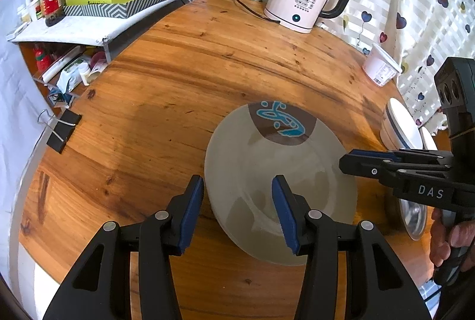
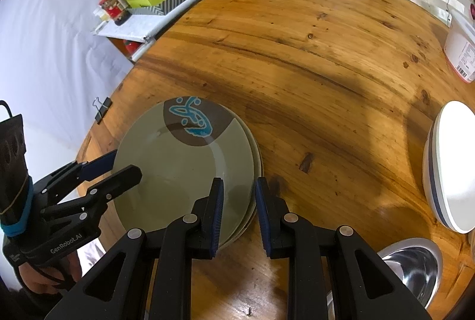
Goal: Organize plates and bowls
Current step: 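Lower the left tool's beige plate onto the stack and open it while the right tool withdraws, then move both tools toward the white bowl stack beside the steel bowl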
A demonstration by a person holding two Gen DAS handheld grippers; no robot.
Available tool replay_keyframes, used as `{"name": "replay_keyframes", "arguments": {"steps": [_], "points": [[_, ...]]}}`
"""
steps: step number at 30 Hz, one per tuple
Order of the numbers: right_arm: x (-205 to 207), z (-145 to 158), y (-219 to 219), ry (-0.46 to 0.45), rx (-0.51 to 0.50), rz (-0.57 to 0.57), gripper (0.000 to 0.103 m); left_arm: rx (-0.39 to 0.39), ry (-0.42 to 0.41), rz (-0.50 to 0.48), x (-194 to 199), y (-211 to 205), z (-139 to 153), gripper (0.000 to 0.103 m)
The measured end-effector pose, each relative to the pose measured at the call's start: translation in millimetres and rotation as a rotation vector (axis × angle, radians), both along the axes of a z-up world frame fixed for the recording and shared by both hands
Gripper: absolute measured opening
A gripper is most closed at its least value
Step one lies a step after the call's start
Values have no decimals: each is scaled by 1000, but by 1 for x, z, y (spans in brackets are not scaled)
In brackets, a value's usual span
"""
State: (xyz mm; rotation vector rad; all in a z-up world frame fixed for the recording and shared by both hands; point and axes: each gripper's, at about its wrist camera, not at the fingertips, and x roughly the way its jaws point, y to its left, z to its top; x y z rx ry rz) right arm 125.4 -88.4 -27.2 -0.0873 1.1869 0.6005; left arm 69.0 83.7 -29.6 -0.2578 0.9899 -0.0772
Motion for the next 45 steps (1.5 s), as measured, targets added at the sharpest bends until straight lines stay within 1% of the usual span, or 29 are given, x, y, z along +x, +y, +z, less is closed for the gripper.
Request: {"name": "replay_keyframes", "arguments": {"steps": [4,12,16,19,21,24,29,31,35,45], "points": [[-1,1,0,-9,-12,0,22,19,-2,-3,-1,-4,1,52],[-3,1,1,-12,-9,-4,22,20,-7,-4,-1,-3,2,52],[-5,3,-5,-16,3,-15,23,35,-21,9,-4,-1,6,52],[-12,10,-10,-43,8,-30,33,55,-48,15,-10,-1,13,52],[-19,16,-13,-63,27,-32,39,52,-58,17,-12,-2,17,52],[-28,23,-17,-88,32,-36,40,54,-75,7,-16,-6,25,52],[-44,35,-29,-104,56,-59,43,52,-98,-13,-20,-14,35,52],[-50,40,-36,-115,61,-75,45,48,-103,-27,-21,-19,37,52],[-63,48,-51,-142,68,-108,46,40,-113,-67,-23,-33,42,52],[-85,62,-82,-189,105,-161,58,33,-123,-141,-23,-61,48,52]]}}
